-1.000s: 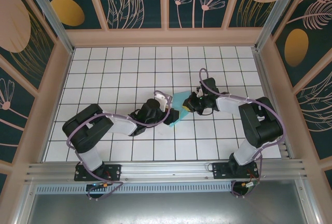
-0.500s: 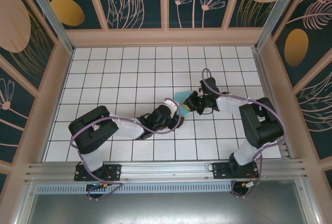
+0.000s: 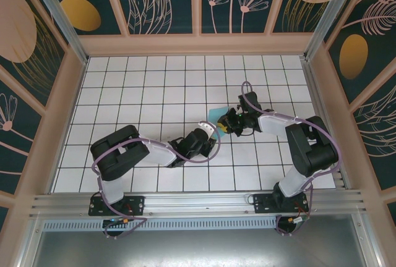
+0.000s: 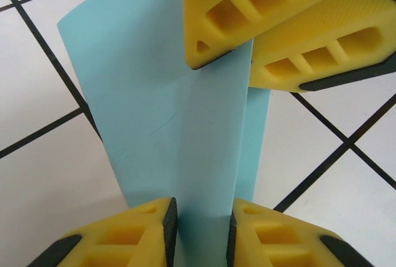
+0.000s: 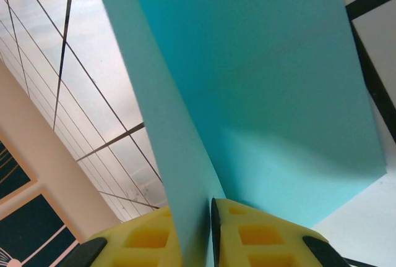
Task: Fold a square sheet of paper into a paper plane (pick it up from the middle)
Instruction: Fourth fold the wing at the center of the table.
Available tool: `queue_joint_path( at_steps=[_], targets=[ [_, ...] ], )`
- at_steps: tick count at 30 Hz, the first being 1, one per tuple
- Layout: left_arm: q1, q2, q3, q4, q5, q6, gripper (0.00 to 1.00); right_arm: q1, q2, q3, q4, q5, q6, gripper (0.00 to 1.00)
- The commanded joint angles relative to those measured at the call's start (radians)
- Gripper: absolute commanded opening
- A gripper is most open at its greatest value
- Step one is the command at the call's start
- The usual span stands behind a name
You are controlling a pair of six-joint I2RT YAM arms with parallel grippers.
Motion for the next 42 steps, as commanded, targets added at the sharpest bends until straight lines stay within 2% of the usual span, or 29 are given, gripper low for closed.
queue_joint_path(
  at_steps=[1, 3, 9, 11, 14, 19, 23, 31, 42],
  targets=[
    [-0.002, -0.012, -0.019, 0.024, -0.025, 0.028, 0.24, -0.009, 0.000, 0.035, -0.036, -0.009, 0.005, 0.21],
    [-0.001, -0.018, -0.026, 0.029, -0.025, 0.036, 0.20, -0.012, 0.002, 0.044, -0.053, -0.006, -0.012, 0.24],
    [-0.001, -0.022, -0.027, 0.019, -0.017, 0.043, 0.09, -0.031, -0.041, 0.057, -0.088, 0.031, -0.131, 0.46],
    [-0.001, -0.021, -0.027, 0.012, 0.005, 0.031, 0.07, -0.047, -0.081, 0.030, -0.050, 0.033, -0.179, 0.51],
    [-0.002, -0.022, -0.023, 0.000, 0.041, -0.002, 0.05, -0.070, -0.151, -0.019, -0.003, 0.038, -0.253, 0.55],
    [-0.002, -0.044, -0.042, -0.008, 0.056, -0.098, 0.02, -0.083, -0.235, -0.092, 0.046, 0.027, -0.368, 0.57],
    [0.000, -0.063, -0.061, 0.017, 0.070, -0.175, 0.02, -0.078, -0.246, -0.149, 0.110, -0.019, -0.398, 0.57],
    [0.024, -0.067, -0.072, 0.061, 0.141, -0.298, 0.00, -0.030, -0.142, -0.158, 0.170, -0.038, -0.430, 0.53],
    [0.075, -0.083, -0.146, 0.170, 0.217, -0.390, 0.00, 0.002, -0.038, -0.126, 0.220, -0.055, -0.451, 0.47]
  ],
)
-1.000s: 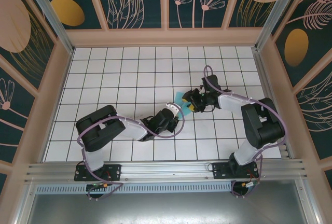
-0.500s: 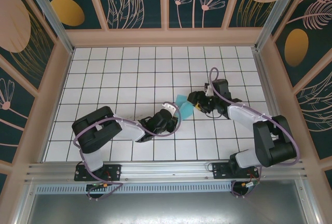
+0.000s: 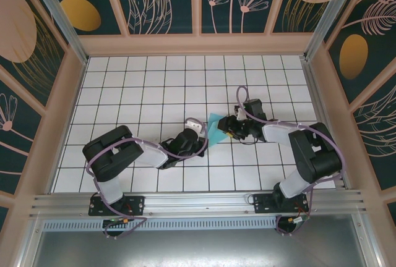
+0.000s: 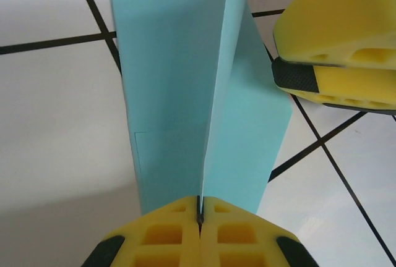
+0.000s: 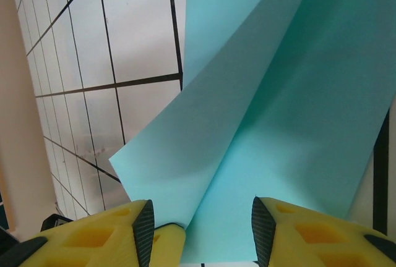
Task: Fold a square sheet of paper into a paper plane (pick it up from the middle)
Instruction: Fourth fold the wing at the center of the table.
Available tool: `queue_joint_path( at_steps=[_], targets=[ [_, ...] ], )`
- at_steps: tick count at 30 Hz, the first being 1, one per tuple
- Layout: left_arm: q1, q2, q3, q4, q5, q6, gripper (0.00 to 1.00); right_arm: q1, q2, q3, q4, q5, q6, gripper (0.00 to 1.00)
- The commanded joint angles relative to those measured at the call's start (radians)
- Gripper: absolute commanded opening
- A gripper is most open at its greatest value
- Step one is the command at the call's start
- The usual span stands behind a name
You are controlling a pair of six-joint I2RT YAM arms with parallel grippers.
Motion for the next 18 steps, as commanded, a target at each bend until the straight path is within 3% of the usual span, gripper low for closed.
queue_joint_path(
  at_steps=[1, 18],
  targets=[
    [0.010, -0.021, -0.022, 0.079, 0.044, -0.053, 0.00, 0.017, 0.035, 0.035, 0.045, -0.026, -0.034, 0.47],
    [0.033, 0.002, -0.048, 0.141, 0.106, -0.136, 0.00, 0.038, 0.125, 0.087, 0.013, -0.007, -0.042, 0.47]
  ],
)
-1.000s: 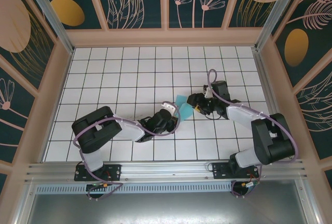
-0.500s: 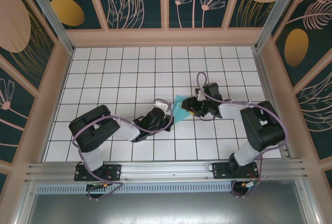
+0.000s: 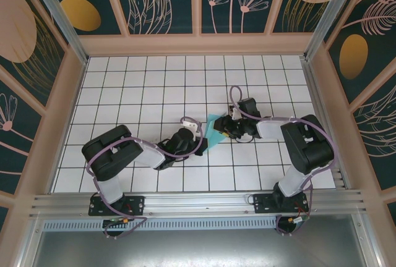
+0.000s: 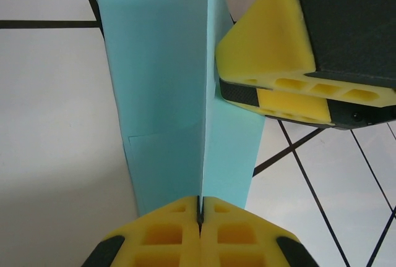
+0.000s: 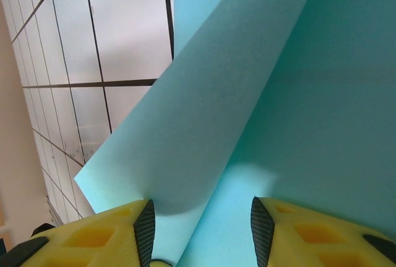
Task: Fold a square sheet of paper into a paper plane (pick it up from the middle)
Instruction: Fourth fold the wing at the center of the table.
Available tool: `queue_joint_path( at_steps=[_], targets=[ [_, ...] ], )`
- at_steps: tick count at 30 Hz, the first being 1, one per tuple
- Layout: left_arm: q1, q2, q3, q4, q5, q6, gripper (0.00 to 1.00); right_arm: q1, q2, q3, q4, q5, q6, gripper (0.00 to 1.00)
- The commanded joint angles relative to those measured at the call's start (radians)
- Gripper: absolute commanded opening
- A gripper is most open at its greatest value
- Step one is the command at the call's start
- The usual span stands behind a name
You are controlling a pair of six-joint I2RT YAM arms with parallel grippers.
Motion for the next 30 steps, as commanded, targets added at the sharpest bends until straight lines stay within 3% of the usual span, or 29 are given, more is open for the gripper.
queue_joint_path(
  at_steps=[1, 5, 18, 25, 30],
  targets=[
    [0.007, 0.001, -0.006, 0.044, 0.023, -0.022, 0.00, 0.011, 0.031, 0.034, -0.003, -0.001, -0.030, 0.47],
    [0.009, 0.010, -0.005, 0.048, 0.031, -0.027, 0.01, 0.016, 0.052, 0.047, -0.031, 0.024, -0.038, 0.47],
    [0.018, 0.019, 0.032, 0.014, 0.059, -0.017, 0.20, 0.042, 0.092, 0.072, -0.115, 0.090, -0.054, 0.47],
    [0.031, -0.050, 0.016, -0.050, 0.017, -0.032, 0.36, 0.054, 0.111, 0.090, -0.174, 0.150, -0.065, 0.48],
    [0.034, -0.127, -0.009, -0.117, -0.055, -0.059, 0.40, 0.059, 0.125, 0.100, -0.204, 0.184, -0.067, 0.48]
  ],
)
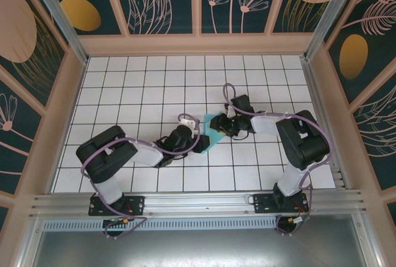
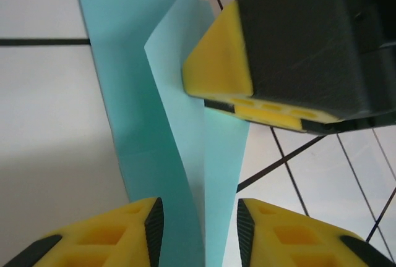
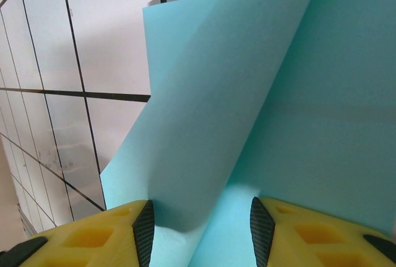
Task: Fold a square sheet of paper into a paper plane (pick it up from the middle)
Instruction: Fourth fold the wing at the center of the table.
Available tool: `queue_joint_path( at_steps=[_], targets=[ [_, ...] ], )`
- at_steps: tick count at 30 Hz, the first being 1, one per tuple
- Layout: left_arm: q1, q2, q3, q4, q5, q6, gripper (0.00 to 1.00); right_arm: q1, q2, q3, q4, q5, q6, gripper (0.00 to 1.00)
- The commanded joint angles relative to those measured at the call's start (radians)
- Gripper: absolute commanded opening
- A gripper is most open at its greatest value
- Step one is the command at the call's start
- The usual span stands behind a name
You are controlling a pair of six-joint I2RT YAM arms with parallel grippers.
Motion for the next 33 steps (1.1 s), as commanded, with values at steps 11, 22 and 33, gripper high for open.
queue_joint_path(
  at_steps=[11, 22, 33],
  targets=[
    [0.014, -0.060, 0.007, 0.049, 0.072, -0.052, 0.30, 0.032, 0.108, 0.024, -0.175, 0.206, -0.025, 0.51],
    [0.015, 0.043, 0.079, -0.019, 0.091, -0.042, 0.19, 0.044, 0.143, 0.042, -0.205, 0.229, -0.026, 0.54],
    [0.017, 0.081, 0.103, -0.061, 0.068, -0.064, 0.16, 0.048, 0.142, 0.040, -0.199, 0.215, -0.033, 0.54]
  ],
)
